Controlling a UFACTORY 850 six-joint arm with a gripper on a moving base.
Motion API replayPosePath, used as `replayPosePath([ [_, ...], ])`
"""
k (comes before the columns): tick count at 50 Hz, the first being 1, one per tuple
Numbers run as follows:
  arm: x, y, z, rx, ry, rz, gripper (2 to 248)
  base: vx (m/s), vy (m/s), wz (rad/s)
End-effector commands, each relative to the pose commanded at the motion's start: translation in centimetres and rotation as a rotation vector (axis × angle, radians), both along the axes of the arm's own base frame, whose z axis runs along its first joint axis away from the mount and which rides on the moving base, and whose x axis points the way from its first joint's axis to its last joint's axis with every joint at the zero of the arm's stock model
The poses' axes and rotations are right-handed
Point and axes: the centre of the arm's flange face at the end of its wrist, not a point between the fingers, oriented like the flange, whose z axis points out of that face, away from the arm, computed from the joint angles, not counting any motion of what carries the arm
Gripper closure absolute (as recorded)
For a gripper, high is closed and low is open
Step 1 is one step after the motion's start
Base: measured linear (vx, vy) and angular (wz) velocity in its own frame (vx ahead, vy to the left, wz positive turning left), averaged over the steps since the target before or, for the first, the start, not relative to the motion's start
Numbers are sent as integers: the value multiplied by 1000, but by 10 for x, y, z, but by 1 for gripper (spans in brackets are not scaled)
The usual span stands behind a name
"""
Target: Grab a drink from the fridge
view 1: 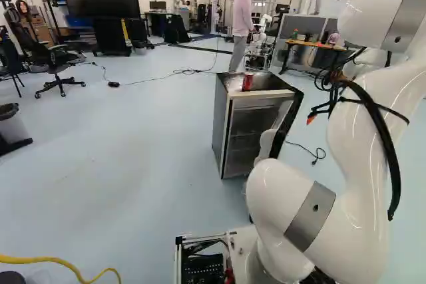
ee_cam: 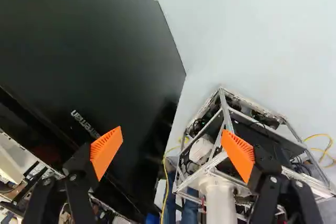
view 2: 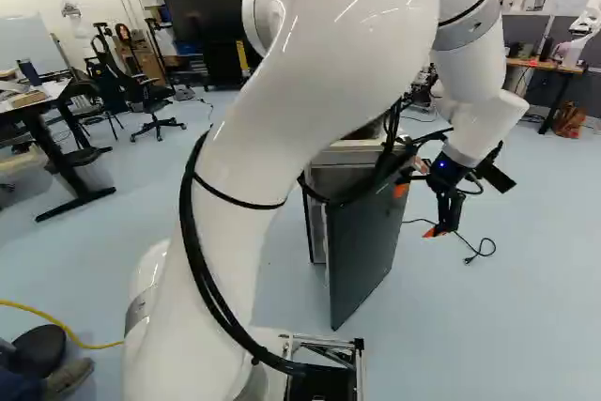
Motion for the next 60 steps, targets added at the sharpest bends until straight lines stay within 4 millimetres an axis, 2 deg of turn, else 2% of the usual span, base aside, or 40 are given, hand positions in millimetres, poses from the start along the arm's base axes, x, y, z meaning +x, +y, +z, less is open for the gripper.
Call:
replayPosePath([
  [26,1,47,-4,41,30,51,3,0,0,0],
  [60,12,104,-11,-15,31,141,3,0,0,0],
])
